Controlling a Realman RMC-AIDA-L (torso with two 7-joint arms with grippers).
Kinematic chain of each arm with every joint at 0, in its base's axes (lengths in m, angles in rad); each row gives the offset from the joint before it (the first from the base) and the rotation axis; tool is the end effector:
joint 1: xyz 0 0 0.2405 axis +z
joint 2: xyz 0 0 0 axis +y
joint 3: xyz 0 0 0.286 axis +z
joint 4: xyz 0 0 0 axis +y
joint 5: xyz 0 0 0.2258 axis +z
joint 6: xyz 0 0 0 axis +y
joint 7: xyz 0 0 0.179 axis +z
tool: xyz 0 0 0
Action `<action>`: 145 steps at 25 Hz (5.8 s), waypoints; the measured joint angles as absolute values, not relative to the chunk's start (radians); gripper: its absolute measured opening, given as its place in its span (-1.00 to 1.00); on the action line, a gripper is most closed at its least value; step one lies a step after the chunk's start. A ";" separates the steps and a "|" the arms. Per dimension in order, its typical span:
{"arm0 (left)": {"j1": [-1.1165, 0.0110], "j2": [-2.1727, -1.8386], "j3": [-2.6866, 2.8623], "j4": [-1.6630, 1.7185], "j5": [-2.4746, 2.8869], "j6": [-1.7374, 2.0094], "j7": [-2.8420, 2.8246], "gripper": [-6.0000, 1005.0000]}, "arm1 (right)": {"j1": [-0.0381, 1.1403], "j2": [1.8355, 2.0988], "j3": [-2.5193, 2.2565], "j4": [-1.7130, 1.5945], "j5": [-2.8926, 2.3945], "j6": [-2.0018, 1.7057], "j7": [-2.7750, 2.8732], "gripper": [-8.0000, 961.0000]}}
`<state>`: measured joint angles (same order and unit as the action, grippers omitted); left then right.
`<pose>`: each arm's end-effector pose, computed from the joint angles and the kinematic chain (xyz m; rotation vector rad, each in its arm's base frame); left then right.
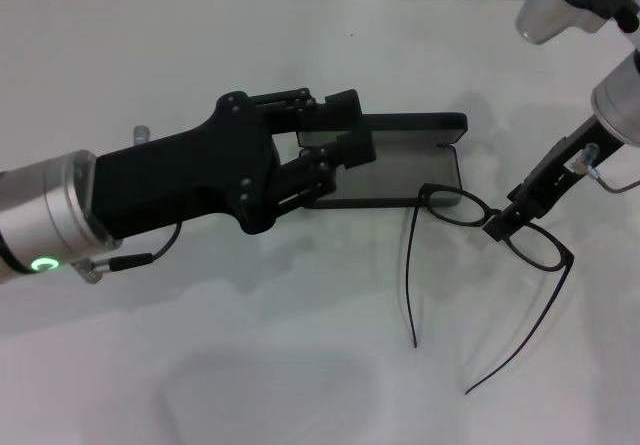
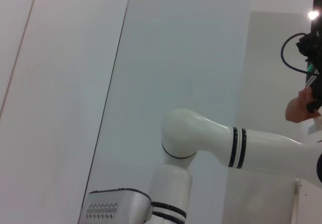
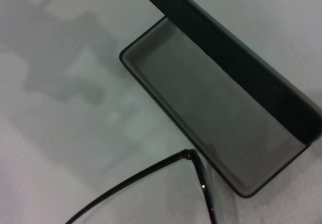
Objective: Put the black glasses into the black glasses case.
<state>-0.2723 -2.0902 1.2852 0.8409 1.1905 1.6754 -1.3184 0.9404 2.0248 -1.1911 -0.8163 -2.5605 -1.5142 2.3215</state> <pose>-0.2006 0.3020 -0.0347 -2.6466 -0.3473 -1.4120 0.1963 0.4403 -0.0622 -2.7852 0.8808 -0.5498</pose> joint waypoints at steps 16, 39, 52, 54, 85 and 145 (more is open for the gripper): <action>-0.310 -2.091 1.282 0.772 1.186 1.671 -1.315 -0.26 | 0.931 2.028 -1.272 -0.811 -2.505 -1.462 2.322 -0.37; -0.318 -2.088 1.236 0.713 1.077 1.676 -1.297 -0.25 | 0.450 2.017 -1.171 -1.497 -2.159 -1.649 2.202 -0.81; -0.440 -2.091 1.272 0.703 1.069 1.782 -1.298 -0.53 | 0.361 2.019 -1.079 -1.112 -1.606 -1.554 1.622 -0.82; -0.451 -2.091 1.295 0.695 1.068 1.782 -1.298 -0.69 | 0.390 2.019 -1.079 -1.050 -1.573 -1.559 1.580 -0.82; -0.513 -2.097 1.318 0.559 1.076 1.769 -1.251 -0.90 | 0.458 2.023 -1.101 -0.945 -1.443 -1.697 1.492 -0.84; -0.536 -2.096 1.353 0.499 1.058 1.762 -1.197 -0.90 | 0.486 2.021 -1.104 -0.893 -1.374 -1.727 1.456 -0.85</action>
